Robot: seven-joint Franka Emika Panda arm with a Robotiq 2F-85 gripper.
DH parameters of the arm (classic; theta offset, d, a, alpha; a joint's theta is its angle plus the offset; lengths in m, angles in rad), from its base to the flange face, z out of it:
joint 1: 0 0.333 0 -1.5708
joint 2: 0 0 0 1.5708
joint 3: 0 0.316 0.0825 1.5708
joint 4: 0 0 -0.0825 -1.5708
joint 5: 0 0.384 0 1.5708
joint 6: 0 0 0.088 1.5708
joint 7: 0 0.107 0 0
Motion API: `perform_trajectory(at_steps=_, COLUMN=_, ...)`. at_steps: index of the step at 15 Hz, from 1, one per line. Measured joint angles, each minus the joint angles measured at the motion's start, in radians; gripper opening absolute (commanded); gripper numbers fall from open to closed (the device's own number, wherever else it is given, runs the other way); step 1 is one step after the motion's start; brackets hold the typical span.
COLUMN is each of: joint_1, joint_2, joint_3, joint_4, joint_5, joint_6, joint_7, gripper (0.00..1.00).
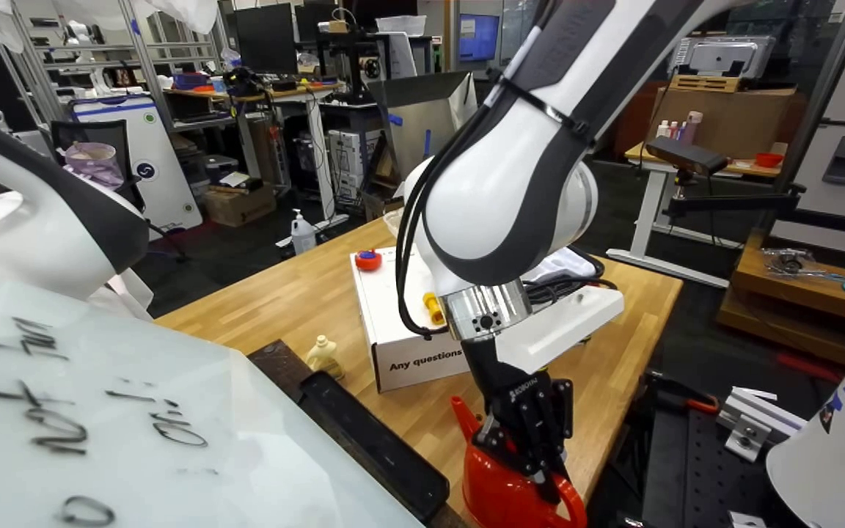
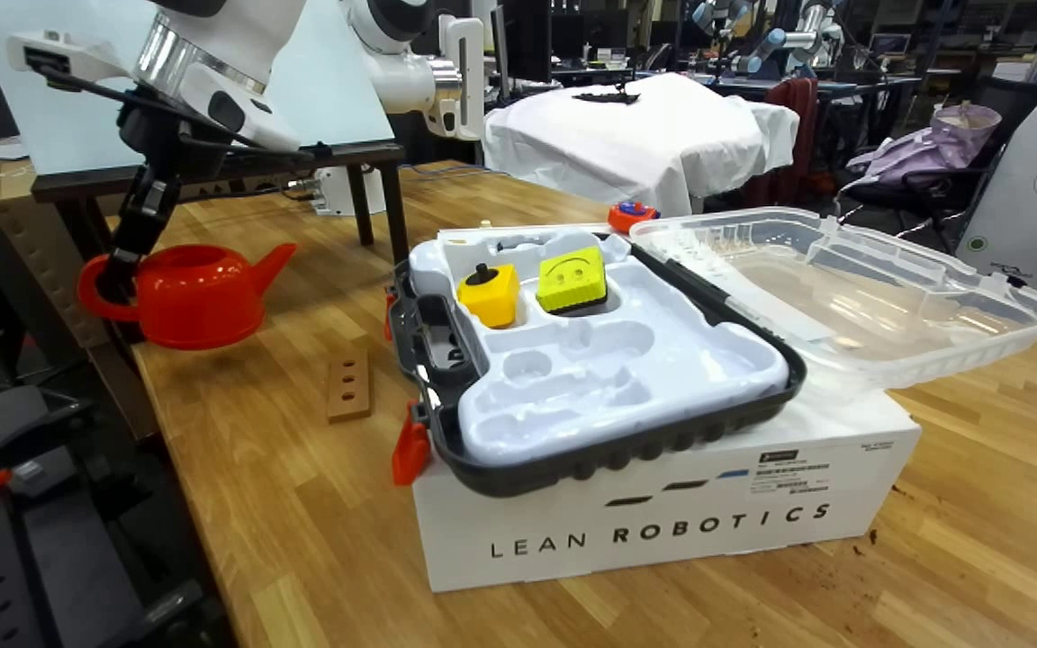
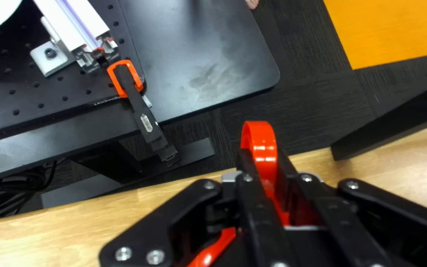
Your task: Change the position of the toy kettle slightly anti-clockwise
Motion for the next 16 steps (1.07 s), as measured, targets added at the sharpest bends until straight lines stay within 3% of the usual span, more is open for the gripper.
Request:
perform_trajectory(at_steps=4, joint_1=0.001, joint_2=0.027, joint_3=0.002, joint_4=0.030, joint_5=-0.101, joint_6=-0.103, joint_7=-0.120, gripper=0.04)
perform_trajectory(at_steps=5, joint_1=0.001, joint_2=0.039, joint_3=0.002, joint_4=0.043, joint_5=-0.129, joint_6=-0.123, joint_7=-0.143, gripper=0.16)
perform_trajectory(at_steps=13, joint_1=0.001, joint_2=0.083, joint_3=0.002, joint_4=0.087, joint_5=-0.181, joint_6=-0.153, joint_7=-0.176, gripper=0.16)
perform_trajectory(at_steps=14, joint_1=0.001, joint_2=0.083, joint_3=0.002, joint_4=0.087, joint_5=-0.181, joint_6=-0.153, joint_7=-0.176, gripper=0.04)
perform_trajectory(at_steps=16, joint_1=0.001, joint_2=0.083, joint_3=0.002, joint_4=0.087, joint_5=-0.181, joint_6=-0.153, joint_7=-0.176, gripper=0.04)
